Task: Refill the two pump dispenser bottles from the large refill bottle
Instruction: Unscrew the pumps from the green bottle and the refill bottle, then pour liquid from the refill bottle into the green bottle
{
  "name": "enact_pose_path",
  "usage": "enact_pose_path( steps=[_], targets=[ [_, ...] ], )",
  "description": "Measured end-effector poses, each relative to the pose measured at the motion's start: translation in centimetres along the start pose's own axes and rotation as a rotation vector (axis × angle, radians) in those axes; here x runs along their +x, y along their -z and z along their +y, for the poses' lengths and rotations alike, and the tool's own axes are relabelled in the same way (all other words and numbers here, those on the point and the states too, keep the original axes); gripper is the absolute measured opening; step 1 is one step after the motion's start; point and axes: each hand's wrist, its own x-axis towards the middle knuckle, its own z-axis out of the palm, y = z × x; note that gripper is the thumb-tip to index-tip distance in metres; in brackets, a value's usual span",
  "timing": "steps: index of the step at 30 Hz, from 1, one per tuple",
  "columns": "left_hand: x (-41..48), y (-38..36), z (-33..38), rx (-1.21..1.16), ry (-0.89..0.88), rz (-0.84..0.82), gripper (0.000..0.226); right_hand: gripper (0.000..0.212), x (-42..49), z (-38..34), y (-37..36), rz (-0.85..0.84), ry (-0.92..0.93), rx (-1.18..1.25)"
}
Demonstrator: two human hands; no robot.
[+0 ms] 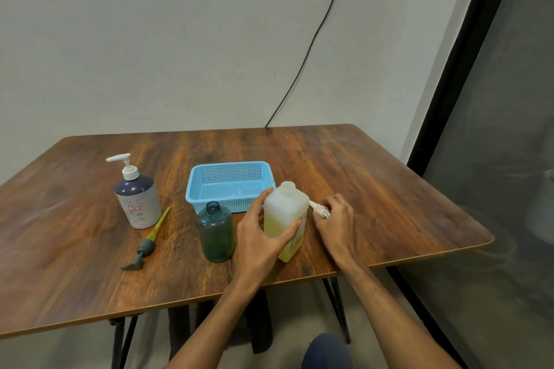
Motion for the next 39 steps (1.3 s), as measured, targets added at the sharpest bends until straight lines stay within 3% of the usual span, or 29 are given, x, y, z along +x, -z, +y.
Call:
enact_pose_path(
  steps=[3,8,13,16,23,27,35,39],
  targets=[
    [0.0,0.0,0.0,-0.001,0.004,0.002,0.086,0.004,-0.6,0.4,-0.5,-0.039,-0.009,-0.003],
    [-0.1,0.0,0.2,0.01,0.012,0.0,0.088,0.017,-0.5,0.7,-1.0,-0.079,-0.031,0.028],
    [-0.3,0.0,0.5,0.003,0.022,-0.002,0.088,0.062,-0.7,1.2,-0.8,-0.162,-0.033,0.085],
    [-0.2,0.1,0.5,0.003,0.025,-0.01,0.087,0.071,-1.0,0.9,-0.3,-0.199,-0.021,0.141],
    [-0.6,0.3,1.1,-0.003,0.031,-0.022,0.095,0.077,-2.3,-2.3,2.5,-0.414,-0.015,0.573],
    [-1.7,1.1,1.9,-0.013,-0.028,0.016,0.089,0.094,-3.8,-3.5,1.8,-0.505,-0.023,0.727],
    [-5.2,4.6,1.3,0.064,-0.251,0.276,0.035,0.087,-5.0,-4.7,-1.1,-0.282,-0.11,0.673],
    [-5.0,6.7,-0.1,0.057,-0.205,0.433,0.034,0.082,-4.9,-5.2,-1.4,-0.223,-0.084,0.589]
  ],
)
